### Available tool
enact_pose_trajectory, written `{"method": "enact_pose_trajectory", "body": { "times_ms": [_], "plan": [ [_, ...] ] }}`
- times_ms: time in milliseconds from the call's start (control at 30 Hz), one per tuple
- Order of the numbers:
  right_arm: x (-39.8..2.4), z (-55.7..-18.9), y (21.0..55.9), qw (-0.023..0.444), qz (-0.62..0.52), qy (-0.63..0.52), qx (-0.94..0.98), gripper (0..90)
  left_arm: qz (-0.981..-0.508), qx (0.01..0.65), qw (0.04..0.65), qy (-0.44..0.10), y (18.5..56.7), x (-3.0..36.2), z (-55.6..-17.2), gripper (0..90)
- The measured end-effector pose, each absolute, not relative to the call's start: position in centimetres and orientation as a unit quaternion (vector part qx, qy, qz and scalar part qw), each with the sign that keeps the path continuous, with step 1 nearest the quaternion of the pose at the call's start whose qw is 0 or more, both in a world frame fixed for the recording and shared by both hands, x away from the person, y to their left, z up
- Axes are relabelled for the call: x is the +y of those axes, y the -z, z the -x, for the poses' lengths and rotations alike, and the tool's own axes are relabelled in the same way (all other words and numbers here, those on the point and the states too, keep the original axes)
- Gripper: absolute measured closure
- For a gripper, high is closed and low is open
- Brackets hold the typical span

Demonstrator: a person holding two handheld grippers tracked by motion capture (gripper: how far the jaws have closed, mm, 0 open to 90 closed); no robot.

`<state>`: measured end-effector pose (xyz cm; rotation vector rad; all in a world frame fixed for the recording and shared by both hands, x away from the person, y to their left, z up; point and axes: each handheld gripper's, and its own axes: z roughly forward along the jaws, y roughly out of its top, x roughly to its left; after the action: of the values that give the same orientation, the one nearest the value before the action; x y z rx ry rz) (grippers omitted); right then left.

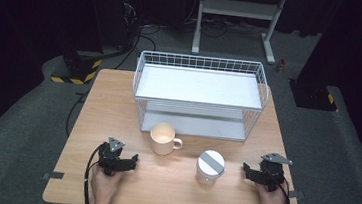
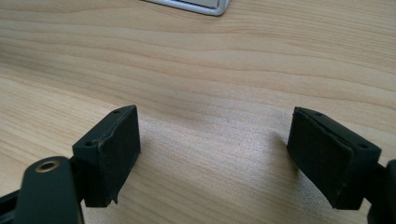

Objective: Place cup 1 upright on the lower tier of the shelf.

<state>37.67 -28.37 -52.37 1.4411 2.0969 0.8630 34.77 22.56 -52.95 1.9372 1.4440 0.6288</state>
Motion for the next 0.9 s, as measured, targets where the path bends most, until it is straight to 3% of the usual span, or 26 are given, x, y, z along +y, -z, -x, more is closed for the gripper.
{"method": "enact_pose_trajectory", "body": {
  "times_ms": [900],
  "plan": [
    [-28.46,-37.34,52.38,0.222,-0.519,-0.314,0.764,13.9,-0.733,0.552,0.316,-0.241,52.89,22.68,-34.72,13.7]
  ]
}}
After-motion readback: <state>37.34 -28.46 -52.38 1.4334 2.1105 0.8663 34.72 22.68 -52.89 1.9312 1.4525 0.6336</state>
